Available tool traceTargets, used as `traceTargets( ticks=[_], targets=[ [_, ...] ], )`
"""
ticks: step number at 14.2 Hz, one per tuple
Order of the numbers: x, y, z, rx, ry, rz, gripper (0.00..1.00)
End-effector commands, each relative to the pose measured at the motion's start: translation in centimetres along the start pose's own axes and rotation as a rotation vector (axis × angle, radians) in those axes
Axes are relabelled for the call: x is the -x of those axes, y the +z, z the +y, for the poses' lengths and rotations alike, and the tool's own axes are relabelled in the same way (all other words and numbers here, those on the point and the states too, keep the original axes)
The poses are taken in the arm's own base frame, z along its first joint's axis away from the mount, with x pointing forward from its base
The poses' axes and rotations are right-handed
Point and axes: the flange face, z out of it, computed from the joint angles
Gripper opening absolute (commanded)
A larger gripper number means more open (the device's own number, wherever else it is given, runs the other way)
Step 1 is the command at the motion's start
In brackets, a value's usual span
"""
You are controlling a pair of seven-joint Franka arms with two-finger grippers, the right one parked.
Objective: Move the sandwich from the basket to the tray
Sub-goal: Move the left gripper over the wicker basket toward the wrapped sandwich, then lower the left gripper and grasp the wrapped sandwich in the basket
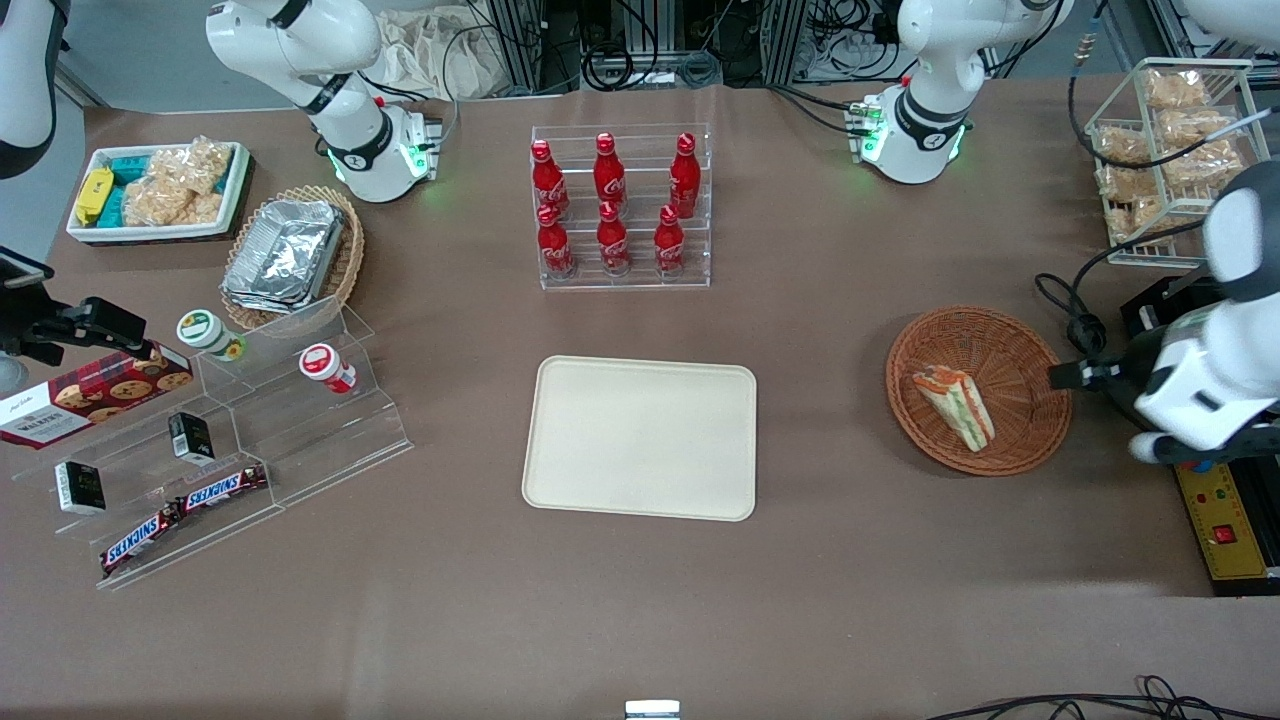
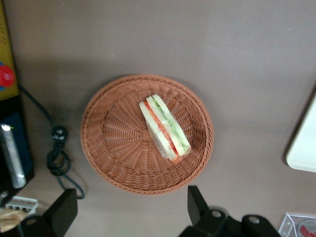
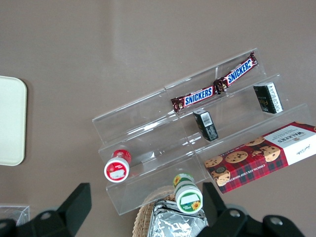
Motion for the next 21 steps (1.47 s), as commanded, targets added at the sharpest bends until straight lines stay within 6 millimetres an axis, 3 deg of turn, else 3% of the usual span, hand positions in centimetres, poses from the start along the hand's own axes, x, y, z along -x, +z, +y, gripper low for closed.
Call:
traceTargets(
  ticks=[1, 3, 7, 13, 17, 20, 21],
  targets=[
    [1.4, 4.1, 1.0, -0.034, -0.029, -0.03, 0.99],
    [1.6, 6.4, 1.3, -0.036, -0.038, -0.043, 0.99],
    [1.7, 13.0, 3.3, -0.03, -0.141, -0.032, 0.99],
    [1.3, 18.8, 3.9, 0.002, -0.325, 0.014, 0.99],
    [1.3, 21.3, 3.8, 0.005, -0.349, -0.003, 0.98],
    [1.0, 22.7, 3.2, 0.011, -0.358, -0.005, 0.88],
    [0.9, 22.9, 3.0, 0.01, -0.361, -0.008, 0.8]
  ],
)
